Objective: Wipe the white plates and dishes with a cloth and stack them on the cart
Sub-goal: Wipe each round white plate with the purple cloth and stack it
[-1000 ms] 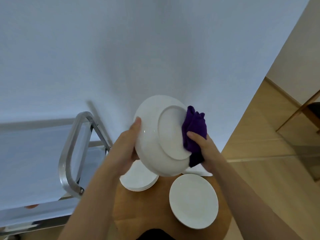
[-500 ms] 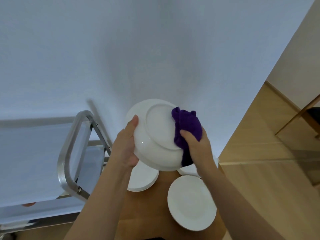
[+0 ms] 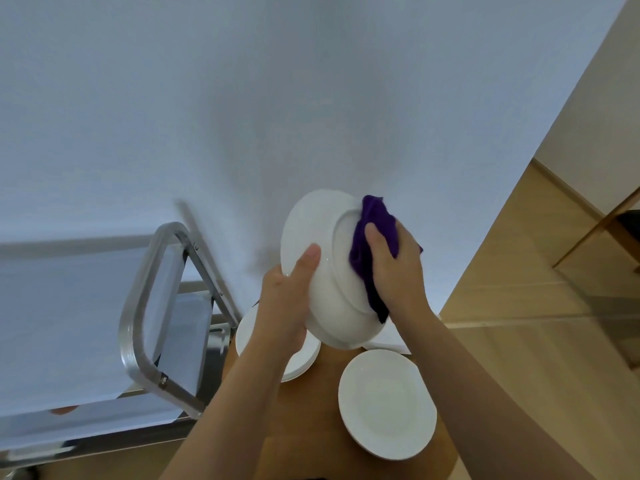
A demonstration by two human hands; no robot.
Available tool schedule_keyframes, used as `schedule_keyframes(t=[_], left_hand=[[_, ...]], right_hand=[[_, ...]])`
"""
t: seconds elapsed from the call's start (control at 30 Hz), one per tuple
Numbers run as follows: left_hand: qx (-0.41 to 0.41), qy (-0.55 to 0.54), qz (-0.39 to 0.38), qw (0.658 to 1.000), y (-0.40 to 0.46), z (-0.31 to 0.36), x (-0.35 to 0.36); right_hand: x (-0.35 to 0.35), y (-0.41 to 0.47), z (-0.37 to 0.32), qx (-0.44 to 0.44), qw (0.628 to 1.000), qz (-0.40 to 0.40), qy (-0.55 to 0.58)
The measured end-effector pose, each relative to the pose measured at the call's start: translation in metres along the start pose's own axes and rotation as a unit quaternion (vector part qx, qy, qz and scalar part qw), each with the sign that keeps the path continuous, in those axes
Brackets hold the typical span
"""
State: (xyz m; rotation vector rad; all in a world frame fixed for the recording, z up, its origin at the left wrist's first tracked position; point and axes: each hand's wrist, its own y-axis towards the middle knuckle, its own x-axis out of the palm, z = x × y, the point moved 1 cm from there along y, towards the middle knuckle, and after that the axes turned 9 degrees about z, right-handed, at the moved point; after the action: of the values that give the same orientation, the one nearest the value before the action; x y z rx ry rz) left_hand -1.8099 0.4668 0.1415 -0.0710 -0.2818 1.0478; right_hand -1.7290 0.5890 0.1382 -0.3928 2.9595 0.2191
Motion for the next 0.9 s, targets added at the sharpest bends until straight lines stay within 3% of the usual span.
schedule_keyframes(t=[0.17,0.3,0.4,0.53,0.67,0.77,0.9], left_hand=[[0.014,-0.012,0.015,1.000,0.006,0.006,-0.003],[-0.035,-0.044,0.057,0.997,0.007,0.000,-0.008],[-0.109,-0.110,0.088,0.984,0.012,-0.004,-0.014],[-0.150,-0.192,0.050,0.969,0.012,-0.008,-0.018],[-0.171,-0.262,0.013,0.950,0.014,-0.008,-0.022],[-0.165,-0.248,-0.006,0.955,0.014,-0.009,-0.025],[-0.123,-0.263,-0.056,0.955,0.018,-0.006,-0.043]], right_hand=[[0.014,-0.026,-0.012,-0.080,0.995,-0.065,-0.016],[0.019,-0.054,-0.018,-0.153,0.982,-0.099,-0.042],[0.019,-0.066,-0.018,-0.251,0.961,-0.085,-0.077],[0.017,-0.079,0.006,-0.409,0.901,0.004,-0.142],[0.013,-0.079,0.034,-0.463,0.873,0.050,-0.149],[0.006,-0.079,0.049,-0.419,0.901,0.033,-0.106],[-0.011,-0.070,0.057,-0.141,0.987,0.065,0.044]])
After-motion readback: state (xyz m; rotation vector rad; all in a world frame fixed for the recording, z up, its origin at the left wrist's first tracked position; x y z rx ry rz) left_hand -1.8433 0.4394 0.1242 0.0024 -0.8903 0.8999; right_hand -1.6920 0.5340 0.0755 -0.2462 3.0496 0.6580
